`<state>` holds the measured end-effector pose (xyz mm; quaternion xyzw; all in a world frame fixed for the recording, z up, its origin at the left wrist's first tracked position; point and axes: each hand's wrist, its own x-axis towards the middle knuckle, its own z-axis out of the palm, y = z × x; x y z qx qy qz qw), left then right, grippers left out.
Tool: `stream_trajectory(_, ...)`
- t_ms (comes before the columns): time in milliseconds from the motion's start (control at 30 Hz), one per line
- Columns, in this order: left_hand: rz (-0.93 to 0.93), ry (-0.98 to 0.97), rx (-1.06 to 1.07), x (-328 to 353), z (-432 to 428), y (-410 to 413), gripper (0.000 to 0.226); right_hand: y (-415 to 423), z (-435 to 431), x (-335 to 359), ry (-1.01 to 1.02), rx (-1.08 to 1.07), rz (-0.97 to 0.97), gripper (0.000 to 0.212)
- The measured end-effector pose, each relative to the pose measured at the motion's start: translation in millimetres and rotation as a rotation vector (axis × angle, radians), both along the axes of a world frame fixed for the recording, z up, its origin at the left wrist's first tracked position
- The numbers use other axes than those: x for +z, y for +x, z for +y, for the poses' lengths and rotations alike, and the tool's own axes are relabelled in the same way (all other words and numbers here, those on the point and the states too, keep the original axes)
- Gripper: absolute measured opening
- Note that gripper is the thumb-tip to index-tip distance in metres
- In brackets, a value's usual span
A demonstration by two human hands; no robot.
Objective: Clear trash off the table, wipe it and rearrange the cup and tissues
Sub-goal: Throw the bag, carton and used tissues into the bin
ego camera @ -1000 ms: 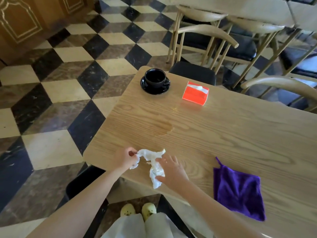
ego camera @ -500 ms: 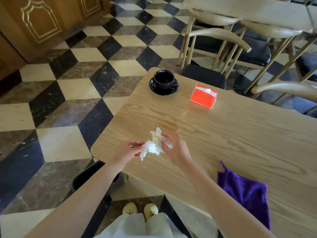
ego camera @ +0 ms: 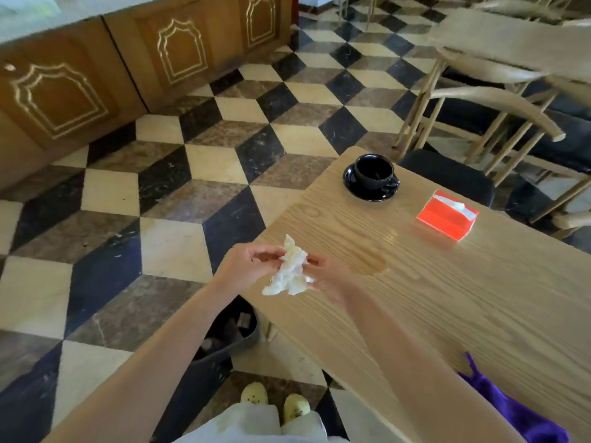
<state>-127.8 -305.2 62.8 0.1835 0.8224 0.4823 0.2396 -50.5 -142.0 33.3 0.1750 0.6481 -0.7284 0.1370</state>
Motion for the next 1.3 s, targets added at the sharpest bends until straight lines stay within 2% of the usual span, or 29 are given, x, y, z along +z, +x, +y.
stream_trajectory(100, -0.093, 0.019, 0.112, 5.7, -29.4, -12.2, 0.020, -28.2, -22.7, 6.9, 0.405, 0.054, 0.036, 0.023)
stream_trajectory(167, -0.080, 0.002, 0.227, 6.7, -49.6, -18.9, 0.008, -45.1, -42.6, 12.0, 0.662, 0.138, 0.200, 0.017)
stream_trajectory(233, -0.022, -0.062, 0.296, 6.8, -68.8, -22.1, 0.014, -62.8, -67.4, 14.0, 0.966, 0.253, 0.392, 0.017)
stream_trajectory(300, -0.030, -0.081, 0.353, 8.1, -84.9, -22.9, 0.019, -78.4, -94.3, 15.8, 1.100, 0.313, 0.539, 0.016)
stream_trajectory(367, -0.097, -0.042, 0.457, 7.7, -101.5, -27.7, 0.018, -91.1, -118.8, 12.9, 1.019, 0.356, 0.601, 0.022)
stream_trajectory(467, -0.218, 0.034, 0.656, 5.4, -132.1, -42.8, 0.014, -100.6, -141.2, 7.1, 0.660, 0.403, 0.545, 0.039)
stream_trajectory(500, -0.268, 0.095, 0.702, 4.0, -142.6, -47.2, 0.014, -103.9, -145.4, 4.2, 0.627, 0.403, 0.546, 0.041)
stream_trajectory(633, -0.461, 0.332, 0.869, -7.1, -182.6, -61.1, 0.014, -126.6, -169.2, -5.9, 0.887, 0.290, 0.676, 0.026)
stream_trajectory(667, -0.505, 0.377, 0.875, -11.8, -190.7, -64.4, 0.017, -133.1, -176.1, -6.8, 0.876, 0.296, 0.650, 0.024)
stream_trajectory(733, -0.579, 0.473, 0.849, -23.2, -204.4, -71.0, 0.022, -147.2, -188.7, -10.8, 0.729, 0.378, 0.549, 0.023)
stream_trajectory(867, -0.723, 0.623, 0.764, -46.6, -222.4, -85.6, 0.015, -168.3, -209.0, -19.8, 0.469, 0.485, 0.338, 0.031)
stream_trajectory(967, -0.830, 0.654, 0.732, -66.5, -232.5, -97.2, 0.016, -181.8, -221.6, -30.2, 0.398, 0.502, 0.243, 0.043)
stream_trajectory(1033, -0.870, 0.638, 0.768, -79.9, -238.7, -104.9, 0.018, -192.0, -227.7, -39.0, 0.437, 0.529, 0.204, 0.042)
stream_trajectory(1133, -0.728, 0.387, 0.836, -96.8, -244.3, -114.1, 0.025, -204.2, -234.0, -55.8, 0.579, 0.541, 0.178, 0.035)
stream_trajectory(1233, -0.375, 0.052, 0.865, -113.8, -247.1, -121.2, 0.030, -215.9, -241.4, -75.0, 0.721, 0.574, 0.165, 0.033)
stream_trajectory(1300, -0.204, -0.020, 0.757, -128.1, -249.2, -128.5, 0.028, -225.1, -247.9, -87.9, 0.808, 0.629, 0.175, 0.032)
